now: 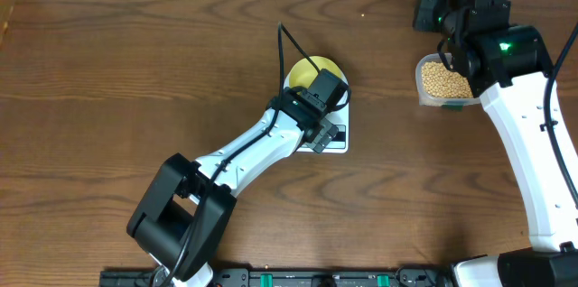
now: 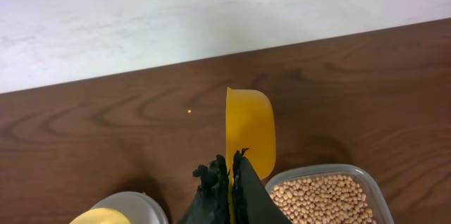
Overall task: Scoop item into bowl and weigh 50g on scale
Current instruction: 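Lift the left gripper off the scale and retract it left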
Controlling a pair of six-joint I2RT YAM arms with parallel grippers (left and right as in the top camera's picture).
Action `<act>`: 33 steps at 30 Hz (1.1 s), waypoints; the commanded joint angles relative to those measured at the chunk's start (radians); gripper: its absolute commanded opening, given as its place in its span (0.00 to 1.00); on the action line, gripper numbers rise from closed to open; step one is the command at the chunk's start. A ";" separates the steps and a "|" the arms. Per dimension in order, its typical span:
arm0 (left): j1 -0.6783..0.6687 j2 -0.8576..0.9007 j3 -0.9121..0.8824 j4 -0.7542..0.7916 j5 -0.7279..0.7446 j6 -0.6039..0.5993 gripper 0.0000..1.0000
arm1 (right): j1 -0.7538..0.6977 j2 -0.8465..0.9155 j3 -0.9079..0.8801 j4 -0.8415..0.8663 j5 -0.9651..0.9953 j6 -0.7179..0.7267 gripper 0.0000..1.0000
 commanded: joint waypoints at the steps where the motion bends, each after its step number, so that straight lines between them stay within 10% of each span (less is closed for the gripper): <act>1: 0.003 -0.017 -0.008 -0.002 -0.010 0.003 0.98 | 0.002 -0.014 0.013 0.000 -0.047 -0.012 0.01; 33: 0.019 -0.193 -0.008 -0.080 -0.008 0.041 0.98 | 0.001 -0.014 0.013 0.146 -0.063 -0.043 0.01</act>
